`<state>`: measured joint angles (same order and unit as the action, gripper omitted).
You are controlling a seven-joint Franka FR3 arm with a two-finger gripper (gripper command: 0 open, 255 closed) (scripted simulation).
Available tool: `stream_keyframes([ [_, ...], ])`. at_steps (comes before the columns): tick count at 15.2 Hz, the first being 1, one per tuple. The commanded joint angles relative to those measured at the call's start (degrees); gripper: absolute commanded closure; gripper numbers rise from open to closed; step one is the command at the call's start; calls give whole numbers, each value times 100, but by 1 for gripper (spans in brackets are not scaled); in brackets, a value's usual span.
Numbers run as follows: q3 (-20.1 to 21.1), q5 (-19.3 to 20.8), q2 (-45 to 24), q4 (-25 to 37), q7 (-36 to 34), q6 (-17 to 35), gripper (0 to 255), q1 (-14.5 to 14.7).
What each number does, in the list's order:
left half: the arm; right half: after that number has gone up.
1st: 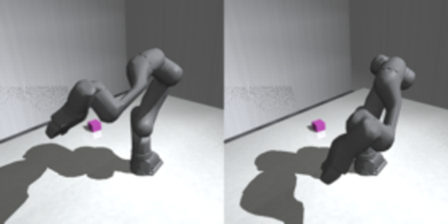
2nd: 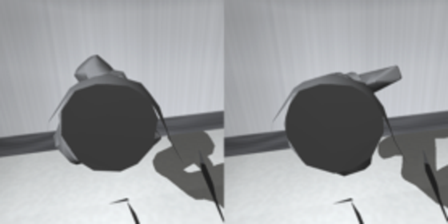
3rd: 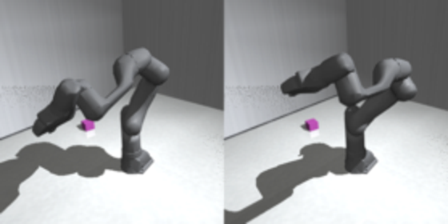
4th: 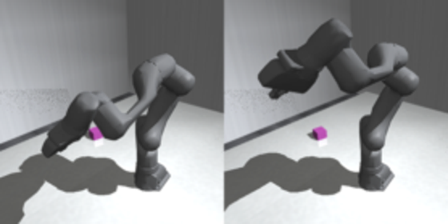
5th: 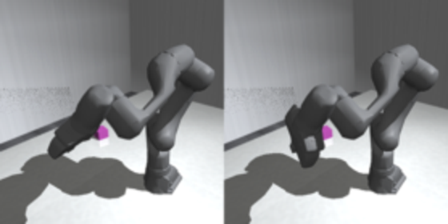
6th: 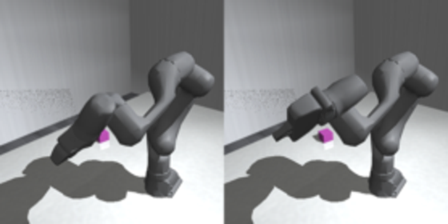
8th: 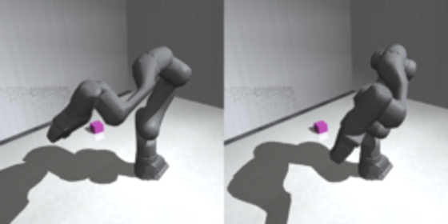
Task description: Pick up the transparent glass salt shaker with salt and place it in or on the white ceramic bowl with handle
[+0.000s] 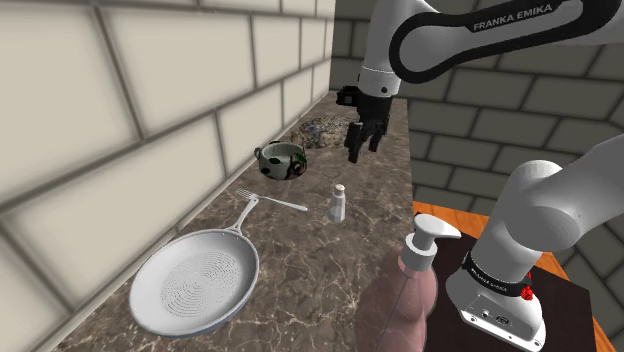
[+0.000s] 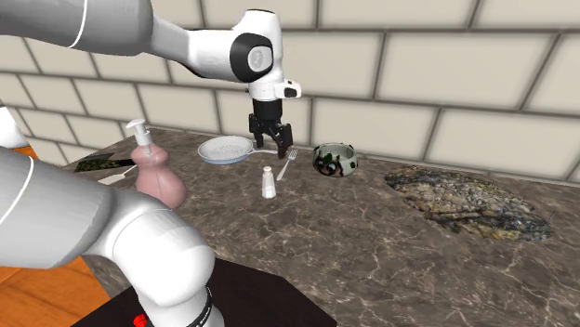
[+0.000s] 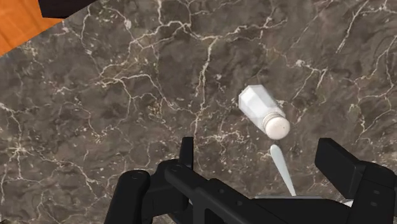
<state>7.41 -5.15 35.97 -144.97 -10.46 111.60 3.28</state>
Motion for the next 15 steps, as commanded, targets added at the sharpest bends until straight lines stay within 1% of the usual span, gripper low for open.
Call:
stream_keyframes([
  [1, 59, -136, -272, -80, -87, 336, 0, 45],
  [5, 235, -428, -938, -173, -286, 1058, 0, 169],
  [13, 331, -514, -1358, -483, -304, 1786, 0, 208],
  [15, 337, -518, -1387, -506, -304, 1839, 0, 210],
])
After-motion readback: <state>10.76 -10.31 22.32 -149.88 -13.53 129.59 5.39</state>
